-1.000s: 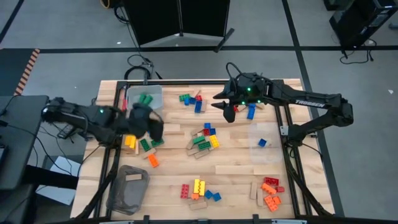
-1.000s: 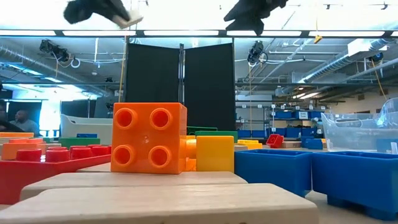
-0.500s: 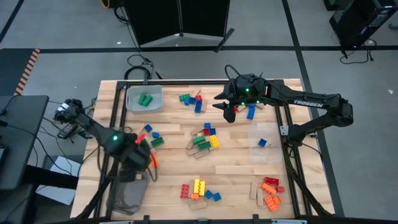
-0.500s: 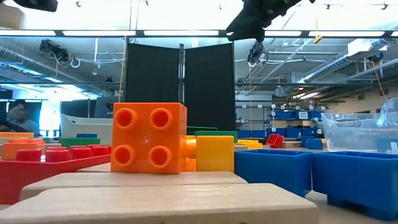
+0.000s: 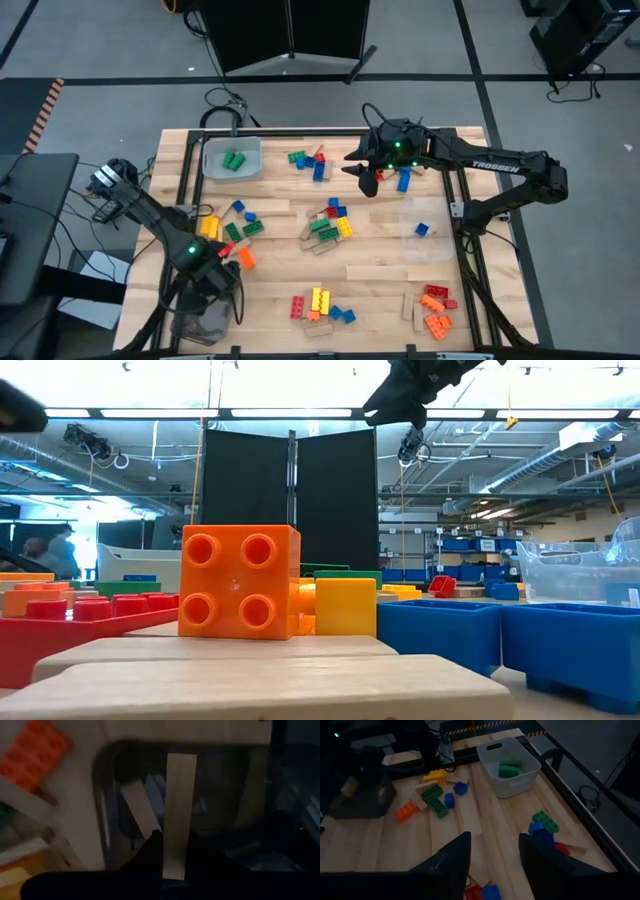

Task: Sort blocks by size
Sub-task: Put the brown block into the black bin, then put the small blue game piece into the transparent bin

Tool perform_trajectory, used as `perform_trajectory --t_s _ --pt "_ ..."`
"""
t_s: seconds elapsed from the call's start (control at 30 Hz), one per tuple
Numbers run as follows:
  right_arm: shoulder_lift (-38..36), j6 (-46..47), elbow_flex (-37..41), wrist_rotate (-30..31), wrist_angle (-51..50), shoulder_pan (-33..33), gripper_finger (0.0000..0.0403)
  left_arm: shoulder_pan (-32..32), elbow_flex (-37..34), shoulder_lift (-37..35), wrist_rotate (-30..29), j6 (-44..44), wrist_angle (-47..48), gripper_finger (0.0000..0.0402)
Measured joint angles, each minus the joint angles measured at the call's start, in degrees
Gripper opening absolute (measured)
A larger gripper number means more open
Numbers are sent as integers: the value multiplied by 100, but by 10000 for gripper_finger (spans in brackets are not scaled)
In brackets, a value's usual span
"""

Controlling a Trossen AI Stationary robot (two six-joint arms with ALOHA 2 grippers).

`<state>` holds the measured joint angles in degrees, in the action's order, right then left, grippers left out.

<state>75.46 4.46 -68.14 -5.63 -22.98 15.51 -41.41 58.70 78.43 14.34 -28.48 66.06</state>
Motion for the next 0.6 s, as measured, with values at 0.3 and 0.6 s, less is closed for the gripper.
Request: perform_trajectory --t_s 0.3,0.6 --pt "0 160 0 3 20 1 178 -290 -621 -2 -33 -674 -232 114" --pt "0 250 0 4 -1 1 177 -290 -619 -2 -78 -1052 -88 204"
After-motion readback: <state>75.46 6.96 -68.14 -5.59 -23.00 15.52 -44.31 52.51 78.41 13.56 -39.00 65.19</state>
